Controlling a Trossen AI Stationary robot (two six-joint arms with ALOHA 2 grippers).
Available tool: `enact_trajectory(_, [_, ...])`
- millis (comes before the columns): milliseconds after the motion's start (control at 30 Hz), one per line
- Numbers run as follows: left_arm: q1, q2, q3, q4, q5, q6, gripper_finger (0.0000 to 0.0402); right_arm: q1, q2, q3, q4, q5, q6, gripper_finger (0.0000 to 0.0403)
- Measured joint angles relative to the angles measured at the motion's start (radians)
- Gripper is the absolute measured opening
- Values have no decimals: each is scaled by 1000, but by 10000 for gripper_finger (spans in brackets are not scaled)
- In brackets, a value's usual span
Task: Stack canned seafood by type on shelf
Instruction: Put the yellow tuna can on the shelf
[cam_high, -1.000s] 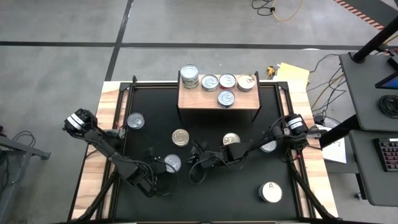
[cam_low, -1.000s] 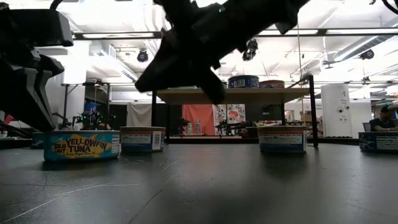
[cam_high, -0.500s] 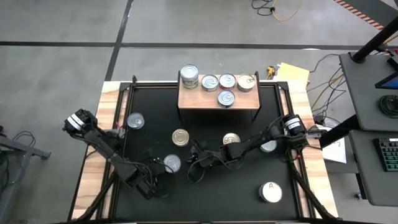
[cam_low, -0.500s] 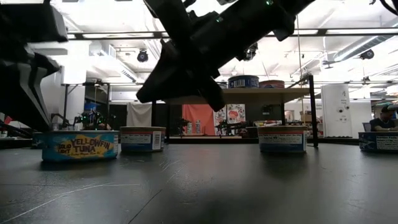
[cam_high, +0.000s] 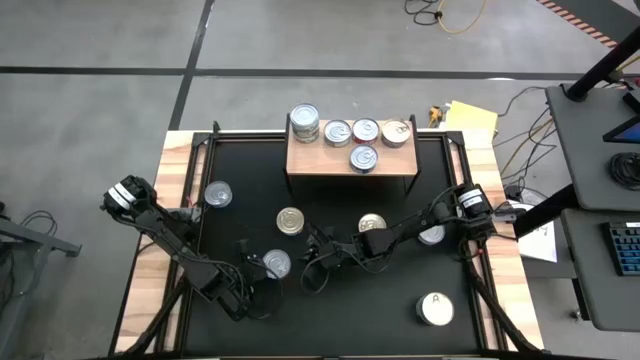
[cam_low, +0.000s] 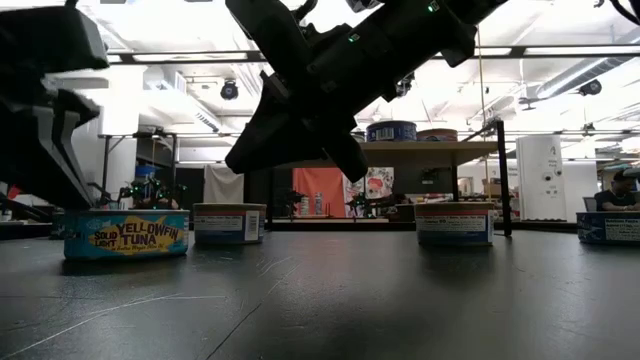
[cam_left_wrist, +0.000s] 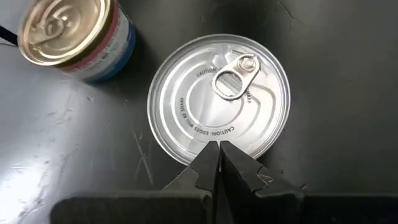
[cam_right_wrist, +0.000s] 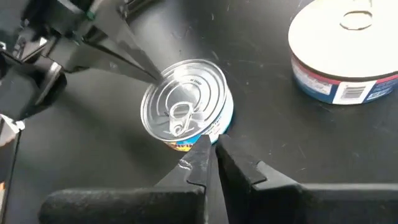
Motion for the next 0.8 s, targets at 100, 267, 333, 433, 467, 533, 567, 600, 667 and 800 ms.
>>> enact_trajectory(100, [-3, -3, -38, 77, -8, 0, 0, 0, 0, 0, 1, 7, 1, 44])
enact_trajectory(267, [-11, -5, -63, 111, -19, -11, 0, 0, 2, 0, 13, 10, 26, 112])
enact_trajectory(333, [-15, -5, -66, 118, -21, -11, 0, 0, 15, 0, 53, 10, 34, 139])
enact_trajectory(433, [-24, -5, -75, 136, -32, -12, 0, -1, 48, 5, 100, 9, 39, 174])
enact_trajectory(467, [-27, -5, -77, 137, -34, -17, 0, -2, 53, 8, 93, 7, 39, 185])
enact_trajectory(533, [-34, -5, -83, 142, -38, -33, 0, -6, 67, 22, 84, 6, 39, 203])
enact_trajectory(567, [-38, -5, -85, 142, -42, -38, 0, -8, 69, 29, 93, 6, 39, 210])
enact_trajectory(600, [-42, -4, -85, 142, -46, -41, 0, -9, 69, 32, 93, 6, 38, 218])
enact_trajectory(667, [-49, -4, -86, 143, -50, -45, 0, -12, 70, 45, 93, 5, 38, 230])
enact_trajectory(800, [-58, -2, -87, 145, -63, -51, 0, -12, 78, 58, 88, 1, 26, 252])
